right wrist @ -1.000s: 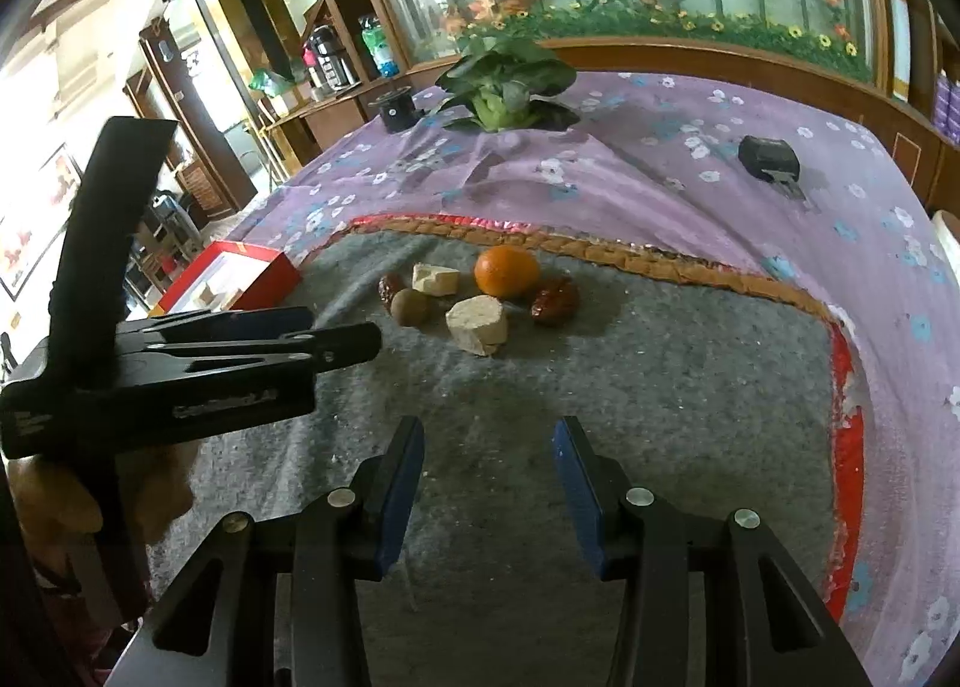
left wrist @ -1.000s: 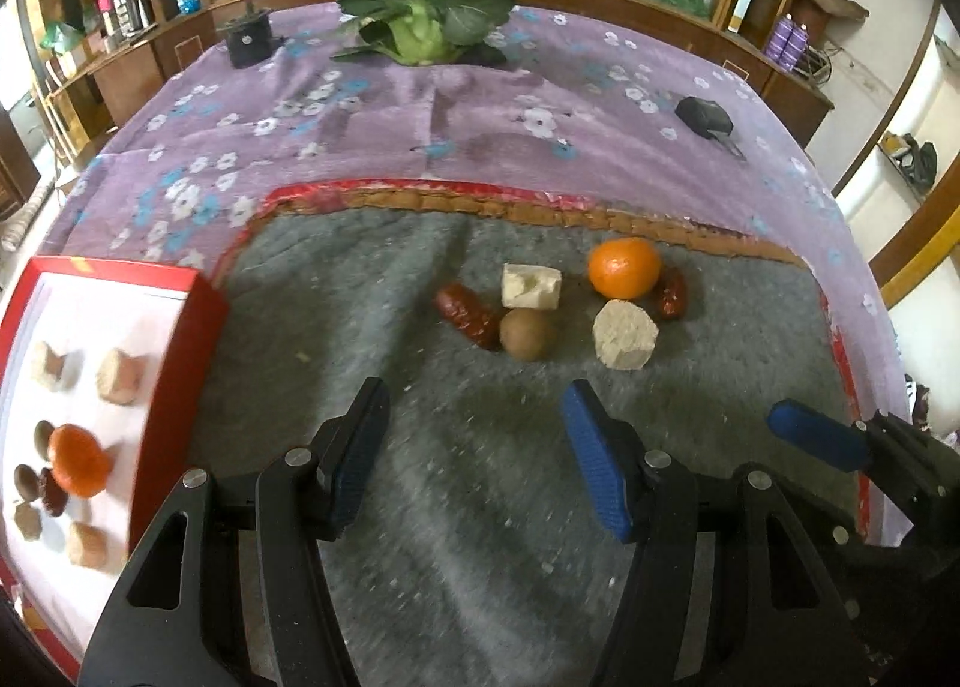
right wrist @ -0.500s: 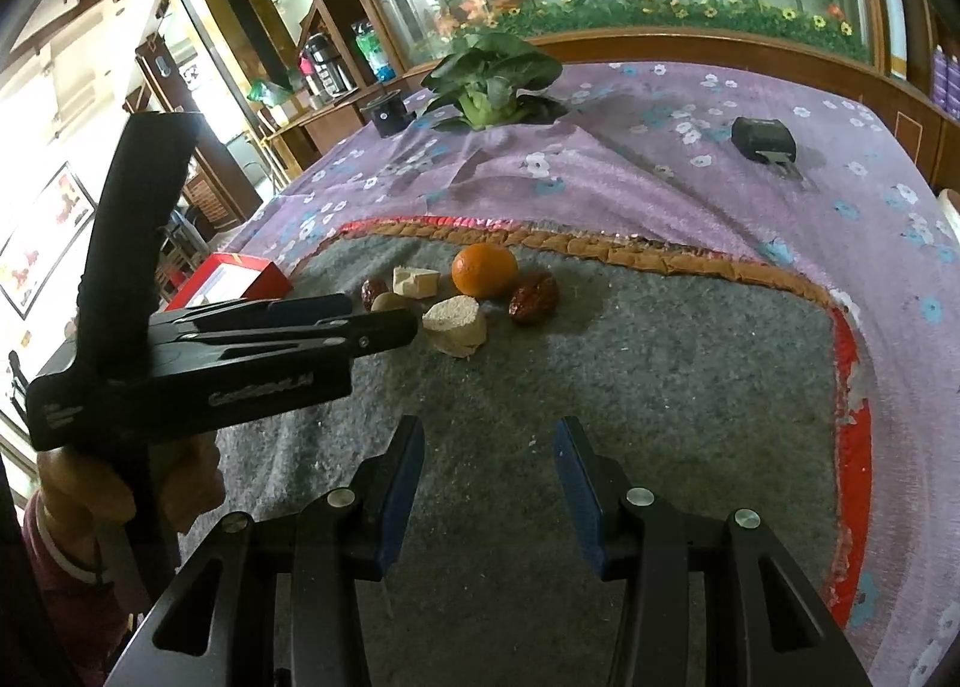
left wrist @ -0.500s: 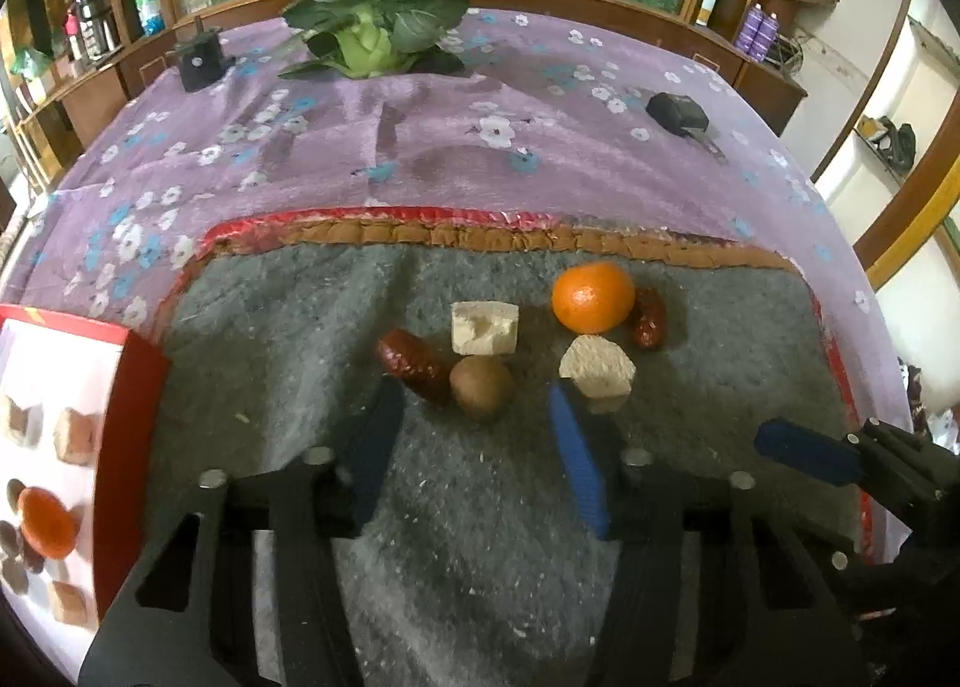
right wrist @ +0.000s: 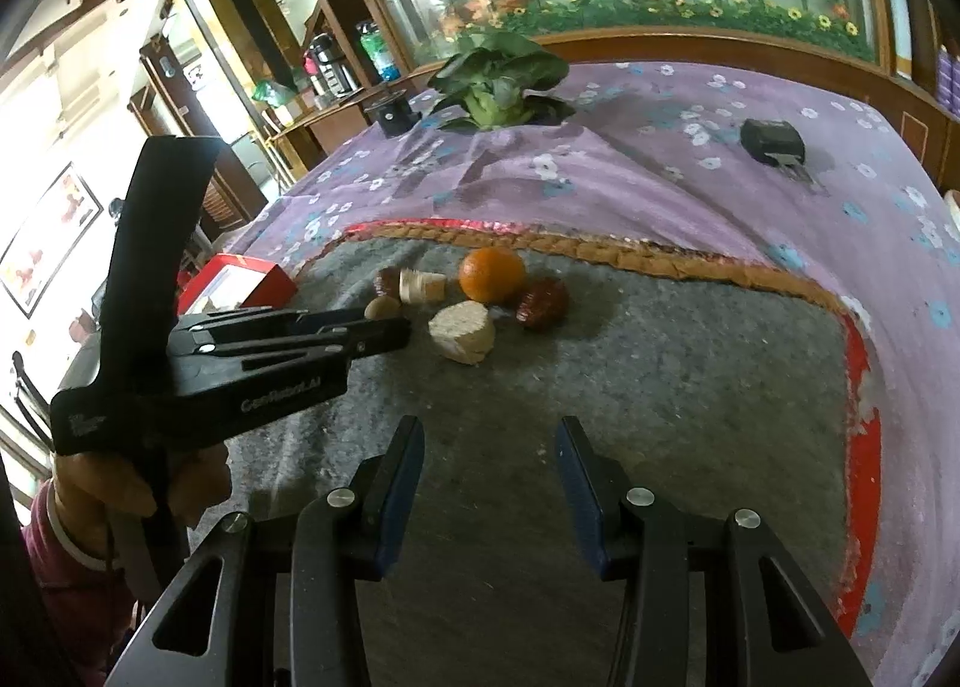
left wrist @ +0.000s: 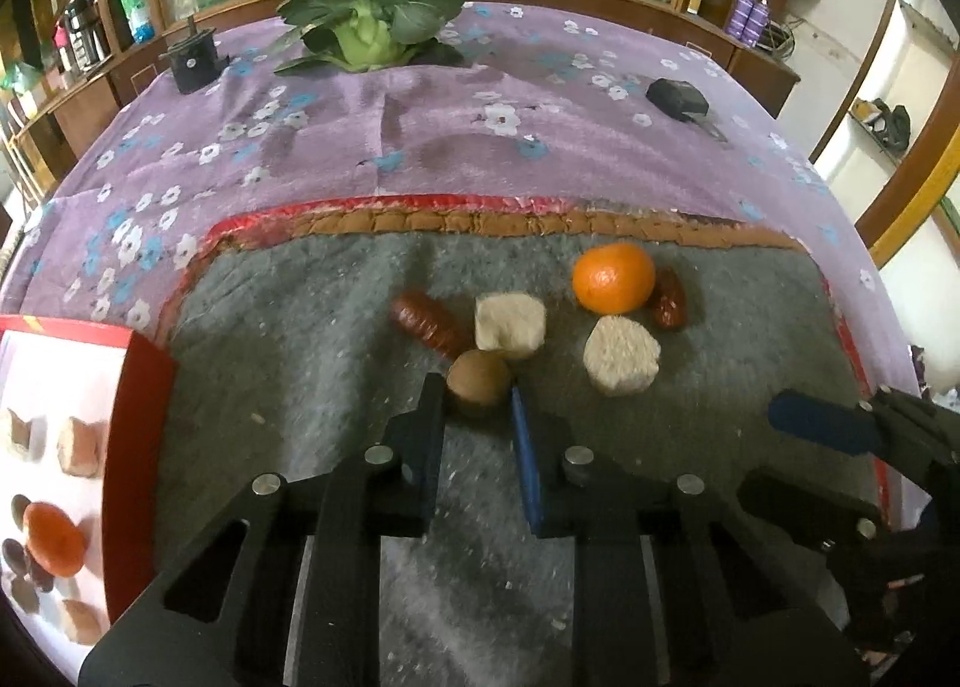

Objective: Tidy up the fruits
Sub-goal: 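Grasp a brown kiwi with the left tool while the right tool grasps a tan round cake, then carry the kiwi and tan cake into the white tray and open both tools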

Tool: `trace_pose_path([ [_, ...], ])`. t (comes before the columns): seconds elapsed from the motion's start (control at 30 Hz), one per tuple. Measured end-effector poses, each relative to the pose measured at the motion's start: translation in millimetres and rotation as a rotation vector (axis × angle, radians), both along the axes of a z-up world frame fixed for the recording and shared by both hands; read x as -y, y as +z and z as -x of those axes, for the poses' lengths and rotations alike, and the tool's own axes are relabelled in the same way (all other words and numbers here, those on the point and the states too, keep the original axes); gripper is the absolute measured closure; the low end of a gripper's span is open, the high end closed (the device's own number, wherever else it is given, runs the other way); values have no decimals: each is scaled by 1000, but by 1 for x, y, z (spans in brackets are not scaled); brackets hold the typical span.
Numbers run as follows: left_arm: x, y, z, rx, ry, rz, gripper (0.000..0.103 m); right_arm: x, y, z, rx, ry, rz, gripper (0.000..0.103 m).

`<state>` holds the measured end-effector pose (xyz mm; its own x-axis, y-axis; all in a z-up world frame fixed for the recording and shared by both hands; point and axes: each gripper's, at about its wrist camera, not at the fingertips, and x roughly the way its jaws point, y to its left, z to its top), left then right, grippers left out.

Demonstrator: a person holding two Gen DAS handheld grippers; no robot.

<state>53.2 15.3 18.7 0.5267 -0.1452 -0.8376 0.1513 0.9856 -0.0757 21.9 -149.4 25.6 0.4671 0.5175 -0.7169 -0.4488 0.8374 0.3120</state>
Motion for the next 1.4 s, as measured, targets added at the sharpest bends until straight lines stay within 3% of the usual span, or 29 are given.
trace_pose_path([
  [0.23,-11,8,18,14,18,12,83,-31,-6,-15,19,53,73,59],
  [0.47,-16,11,31,31,39,-7,83,-53,-14,-43,34,28,121,59],
  [0.5,-17,11,32,31,43,-11,83,-56,-15,-44,39,25,137,59],
  [0.53,-18,11,33,34,49,-15,83,-57,-15,-45,54,16,159,67],
  [0.6,-21,11,36,38,55,-23,83,-56,-13,-40,58,12,161,75],
  [0.93,-41,23,53,58,96,-9,83,-54,16,6,102,12,112,75],
  [1.4,-100,44,92,117,224,-22,83,-122,37,47,149,173,105,75],
])
